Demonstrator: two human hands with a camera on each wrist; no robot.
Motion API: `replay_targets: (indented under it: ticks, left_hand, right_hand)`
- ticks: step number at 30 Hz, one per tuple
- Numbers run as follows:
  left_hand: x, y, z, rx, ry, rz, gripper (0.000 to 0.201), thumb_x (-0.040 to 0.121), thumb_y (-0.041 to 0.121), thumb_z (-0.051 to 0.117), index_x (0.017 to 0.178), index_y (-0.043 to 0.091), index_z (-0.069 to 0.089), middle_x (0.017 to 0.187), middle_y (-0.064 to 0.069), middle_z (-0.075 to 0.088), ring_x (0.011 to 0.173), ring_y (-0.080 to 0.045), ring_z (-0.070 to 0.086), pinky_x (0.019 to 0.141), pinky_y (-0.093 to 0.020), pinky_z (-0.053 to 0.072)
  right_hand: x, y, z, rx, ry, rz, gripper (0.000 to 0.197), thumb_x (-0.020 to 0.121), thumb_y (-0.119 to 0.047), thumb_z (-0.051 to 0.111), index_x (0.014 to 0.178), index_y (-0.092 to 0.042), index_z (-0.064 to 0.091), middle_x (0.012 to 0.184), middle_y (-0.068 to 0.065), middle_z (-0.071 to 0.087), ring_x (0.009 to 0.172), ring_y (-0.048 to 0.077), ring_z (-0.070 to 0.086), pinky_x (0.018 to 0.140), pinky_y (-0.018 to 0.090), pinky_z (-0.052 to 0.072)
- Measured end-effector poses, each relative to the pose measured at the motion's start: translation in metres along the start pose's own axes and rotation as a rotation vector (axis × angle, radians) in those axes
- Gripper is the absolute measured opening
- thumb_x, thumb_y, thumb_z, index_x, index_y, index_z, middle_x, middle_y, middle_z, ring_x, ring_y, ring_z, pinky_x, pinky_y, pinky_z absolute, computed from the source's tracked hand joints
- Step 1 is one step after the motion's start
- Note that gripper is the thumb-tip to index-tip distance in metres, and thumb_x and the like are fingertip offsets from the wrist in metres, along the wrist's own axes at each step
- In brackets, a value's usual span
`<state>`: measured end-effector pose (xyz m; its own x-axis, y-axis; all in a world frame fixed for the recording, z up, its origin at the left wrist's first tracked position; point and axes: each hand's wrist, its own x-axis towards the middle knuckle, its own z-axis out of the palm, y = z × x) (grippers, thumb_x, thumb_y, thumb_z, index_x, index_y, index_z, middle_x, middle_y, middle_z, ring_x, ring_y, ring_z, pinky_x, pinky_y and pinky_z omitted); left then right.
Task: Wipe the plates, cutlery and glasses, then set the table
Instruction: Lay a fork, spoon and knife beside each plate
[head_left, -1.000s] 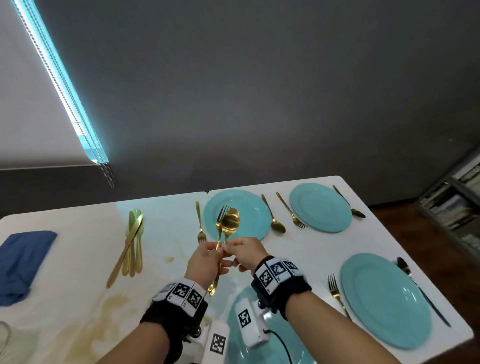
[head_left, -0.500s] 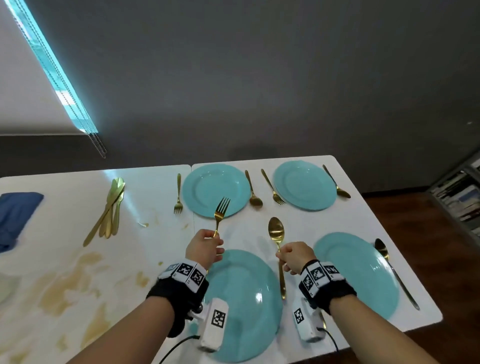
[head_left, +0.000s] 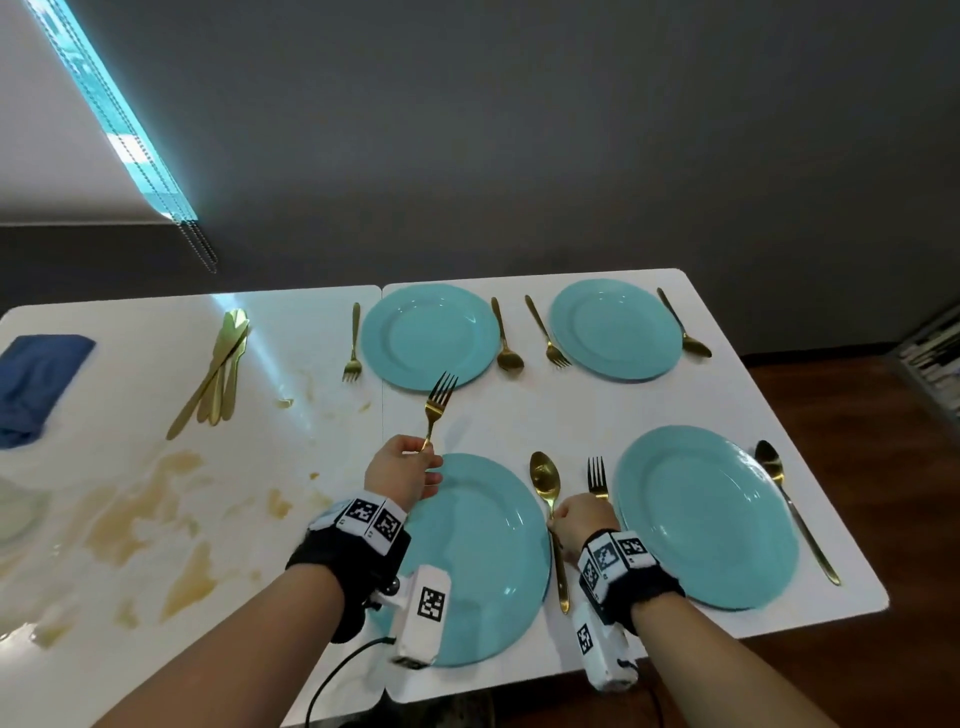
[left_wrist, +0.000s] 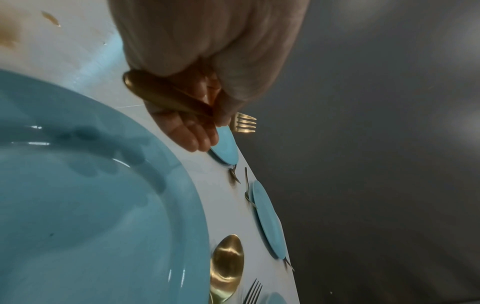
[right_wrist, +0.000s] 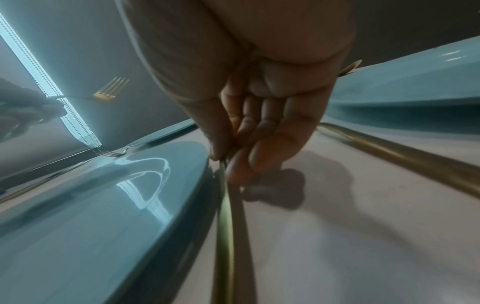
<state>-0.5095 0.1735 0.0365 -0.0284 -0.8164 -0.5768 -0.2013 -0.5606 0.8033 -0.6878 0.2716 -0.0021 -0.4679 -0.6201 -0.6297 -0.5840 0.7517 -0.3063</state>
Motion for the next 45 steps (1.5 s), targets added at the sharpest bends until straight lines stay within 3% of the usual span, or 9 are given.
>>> replay_targets:
  ticks: [4, 7, 11, 16, 20, 30, 37, 40, 45]
  left_hand:
    - [-0.003, -0.002, -0.001, -0.002, -0.007, 0.023, 0.007, 0.095, 0.011, 0.051, 0.1, 0.006, 0.051, 0.074, -0.004, 0.061, 0.057, -0.015, 0.054, 0.047, -0.018, 0.049]
    - [-0.005, -0.003, -0.003, 0.002, -0.003, 0.031, 0.007, 0.095, 0.011, 0.052, 0.099, 0.006, 0.052, 0.074, -0.004, 0.061, 0.058, -0.015, 0.055, 0.05, -0.019, 0.05]
    - [-0.007, -0.006, -0.006, -0.014, -0.004, 0.033, 0.006, 0.094, 0.011, 0.053, 0.098, 0.006, 0.052, 0.074, -0.005, 0.061, 0.057, -0.015, 0.054, 0.055, -0.022, 0.05]
    - [-0.012, -0.011, -0.008, -0.008, -0.005, 0.042, 0.006, 0.095, 0.01, 0.052, 0.098, 0.006, 0.053, 0.074, -0.005, 0.06, 0.057, -0.015, 0.053, 0.054, -0.021, 0.05]
    - [-0.016, -0.016, -0.011, -0.001, 0.004, 0.052, 0.005, 0.094, 0.009, 0.052, 0.098, 0.006, 0.053, 0.073, -0.005, 0.06, 0.057, -0.016, 0.053, 0.056, -0.023, 0.049]
    - [-0.022, -0.027, -0.016, -0.043, 0.01, 0.018, 0.003, 0.093, 0.006, 0.052, 0.096, 0.006, 0.053, 0.073, -0.007, 0.058, 0.057, -0.017, 0.051, 0.053, -0.024, 0.049]
    - [-0.021, -0.04, -0.037, -0.118, 0.094, -0.107, 0.009, 0.089, 0.002, 0.054, 0.091, 0.005, 0.061, 0.064, -0.007, 0.048, 0.056, -0.015, 0.044, 0.05, -0.026, 0.048]
    - [-0.021, -0.045, -0.053, -0.066, 0.15, -0.124, 0.011, 0.087, 0.002, 0.057, 0.093, 0.007, 0.065, 0.068, -0.009, 0.053, 0.056, -0.018, 0.046, 0.051, -0.025, 0.045]
    - [-0.007, -0.057, -0.094, 0.181, 0.16, -0.138, 0.021, 0.083, 0.007, 0.065, 0.103, 0.01, 0.07, 0.109, -0.013, 0.068, 0.079, -0.019, 0.054, 0.08, -0.031, 0.048]
  right_hand:
    - [-0.003, -0.002, 0.007, 0.006, -0.014, -0.028, 0.02, 0.087, -0.02, 0.056, 0.078, -0.008, 0.071, 0.081, 0.008, 0.068, 0.09, 0.027, 0.066, 0.081, 0.027, 0.053]
    - [-0.008, -0.003, 0.012, 0.015, -0.007, -0.04, 0.021, 0.087, -0.018, 0.057, 0.091, -0.005, 0.074, 0.093, 0.011, 0.072, 0.089, 0.026, 0.067, 0.085, 0.031, 0.055]
    - [-0.008, 0.0, 0.019, 0.07, -0.005, -0.04, 0.021, 0.085, -0.019, 0.061, 0.09, -0.003, 0.074, 0.078, 0.01, 0.067, 0.071, 0.024, 0.06, 0.082, 0.036, 0.057]
    - [-0.01, 0.003, 0.021, 0.065, 0.025, -0.033, 0.025, 0.085, -0.026, 0.061, 0.083, -0.004, 0.073, 0.073, 0.009, 0.065, 0.067, 0.024, 0.058, 0.079, 0.034, 0.057]
    - [-0.01, 0.002, 0.024, 0.034, 0.048, -0.044, 0.022, 0.084, -0.017, 0.058, 0.082, -0.001, 0.073, 0.072, 0.009, 0.065, 0.065, 0.025, 0.059, 0.076, 0.034, 0.058]
    - [-0.011, 0.005, 0.02, -0.007, 0.078, -0.062, 0.022, 0.087, -0.022, 0.059, 0.094, -0.008, 0.074, 0.098, 0.006, 0.072, 0.092, 0.021, 0.065, 0.078, 0.025, 0.05]
    - [-0.016, 0.0, 0.006, -0.038, 0.085, -0.112, 0.028, 0.083, -0.015, 0.052, 0.056, -0.019, 0.056, 0.075, 0.005, 0.06, 0.076, 0.022, 0.055, 0.067, 0.023, 0.044]
    - [-0.017, -0.008, 0.0, -0.044, 0.095, -0.146, 0.019, 0.085, -0.016, 0.053, 0.081, -0.014, 0.071, 0.093, 0.006, 0.07, 0.087, 0.022, 0.062, 0.074, 0.024, 0.047]
    - [-0.026, -0.031, 0.004, -0.059, 0.101, -0.173, 0.024, 0.085, -0.017, 0.053, 0.096, -0.016, 0.074, 0.108, 0.005, 0.07, 0.102, 0.024, 0.062, 0.085, 0.026, 0.05]
